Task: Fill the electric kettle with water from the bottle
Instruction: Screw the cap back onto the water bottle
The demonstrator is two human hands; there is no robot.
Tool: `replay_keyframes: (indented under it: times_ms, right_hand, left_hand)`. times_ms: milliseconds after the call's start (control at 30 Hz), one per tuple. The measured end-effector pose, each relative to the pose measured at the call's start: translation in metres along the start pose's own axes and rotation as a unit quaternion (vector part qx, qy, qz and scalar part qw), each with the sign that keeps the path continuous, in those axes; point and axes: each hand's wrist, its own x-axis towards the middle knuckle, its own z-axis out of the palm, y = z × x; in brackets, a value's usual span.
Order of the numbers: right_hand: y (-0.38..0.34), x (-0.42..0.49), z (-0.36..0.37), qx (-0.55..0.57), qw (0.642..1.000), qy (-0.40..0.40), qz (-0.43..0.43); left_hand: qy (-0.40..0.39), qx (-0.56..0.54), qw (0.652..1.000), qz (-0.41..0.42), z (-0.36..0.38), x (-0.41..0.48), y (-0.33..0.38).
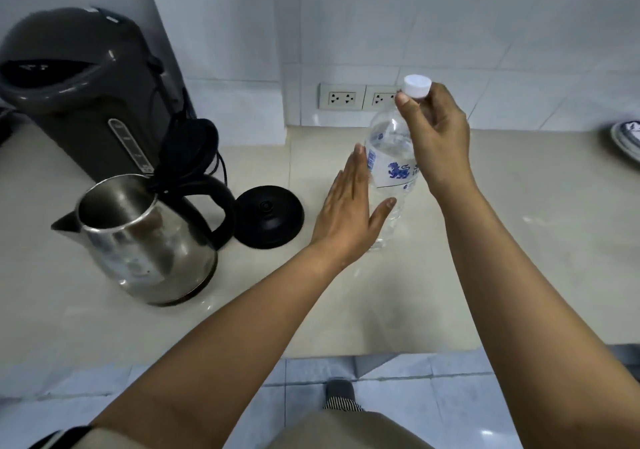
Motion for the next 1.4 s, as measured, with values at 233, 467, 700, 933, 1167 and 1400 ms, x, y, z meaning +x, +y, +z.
replay_keyframes:
  times_ms: [233, 467, 700, 933, 1167, 1400]
  right_hand:
    - [0.037, 0.071, -0.009, -0.004, 1.0, 0.015, 0.004]
    - [0.068, 0.128, -0.007, -0.029, 0.999, 0.025, 0.013]
    - [0.093, 0.154, -0.001, -0.039, 0.999, 0.03, 0.019]
    - [0.1, 0.159, -0.001, -0.058, 0.997, 0.012, 0.04]
    - [0.099, 0.139, -0.004, -0.084, 0.996, 0.013, 0.034]
    - [0.099, 0.089, -0.006, -0.157, 0.984, 0.039, 0.07]
  left_hand:
    - [-0.016, 0.037, 0.999, 0.0, 0.032, 0.079, -0.006]
    - [-0.029, 0.074, 0.997, -0.019, 0.055, 0.14, -0.013]
    - [-0.047, 0.086, 0.994, -0.038, 0.069, 0.168, -0.02]
    - [-0.058, 0.1, 0.993, -0.04, 0.068, 0.173, -0.022]
    - [-0.057, 0.126, 0.99, -0.034, 0.052, 0.16, -0.025]
    - [-0.071, 0.13, 0.988, -0.05, 0.029, 0.109, -0.032]
